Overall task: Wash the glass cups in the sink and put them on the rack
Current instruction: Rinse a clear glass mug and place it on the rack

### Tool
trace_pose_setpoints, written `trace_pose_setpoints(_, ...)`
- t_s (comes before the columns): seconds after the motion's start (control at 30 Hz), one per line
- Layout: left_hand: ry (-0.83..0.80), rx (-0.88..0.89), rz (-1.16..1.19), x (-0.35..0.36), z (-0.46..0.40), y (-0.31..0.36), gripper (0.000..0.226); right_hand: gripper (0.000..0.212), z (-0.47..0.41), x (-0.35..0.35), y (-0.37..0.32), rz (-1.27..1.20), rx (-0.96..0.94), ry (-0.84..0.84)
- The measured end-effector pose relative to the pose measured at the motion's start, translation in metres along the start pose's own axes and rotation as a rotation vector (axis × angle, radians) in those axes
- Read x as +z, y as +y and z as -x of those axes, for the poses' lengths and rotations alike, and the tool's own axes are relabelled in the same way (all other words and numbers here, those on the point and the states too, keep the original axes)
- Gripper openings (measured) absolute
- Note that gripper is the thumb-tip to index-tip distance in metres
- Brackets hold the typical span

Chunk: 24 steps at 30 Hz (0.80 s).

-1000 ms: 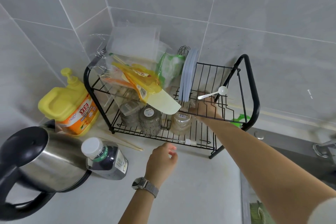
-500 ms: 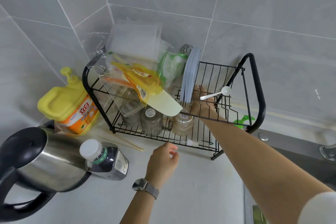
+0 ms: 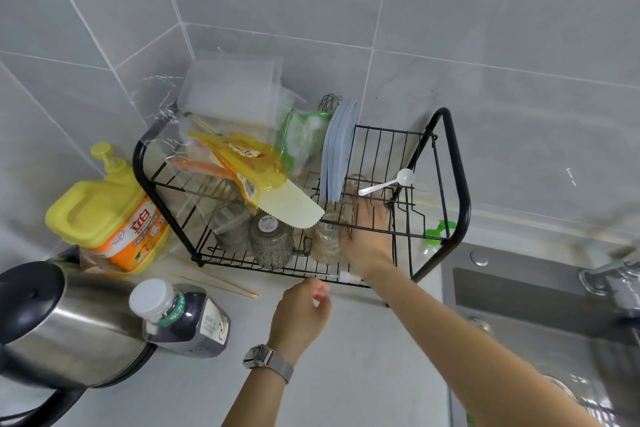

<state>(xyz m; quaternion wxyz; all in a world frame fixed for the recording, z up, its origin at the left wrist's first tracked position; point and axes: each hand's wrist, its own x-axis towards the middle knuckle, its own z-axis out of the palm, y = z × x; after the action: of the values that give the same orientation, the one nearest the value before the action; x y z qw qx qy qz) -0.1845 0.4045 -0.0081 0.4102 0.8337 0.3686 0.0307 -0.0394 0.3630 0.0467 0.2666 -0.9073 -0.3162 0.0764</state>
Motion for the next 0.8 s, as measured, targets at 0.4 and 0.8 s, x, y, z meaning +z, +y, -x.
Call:
trace_pose_setpoints(0.4, 0.142, -0.121, 0.147, -0.02, 0.005, -0.019, 0.012, 0.034, -0.001, 0.027, 0.009, -0.217, 0.286, -0.292)
trace_pose_setpoints(0.8, 0.174, -0.119, 0.088, -0.024, -0.004, -0.027, 0.016, 0.045, -0.043, 0.055, -0.009, -0.32, 0.299, -0.295)
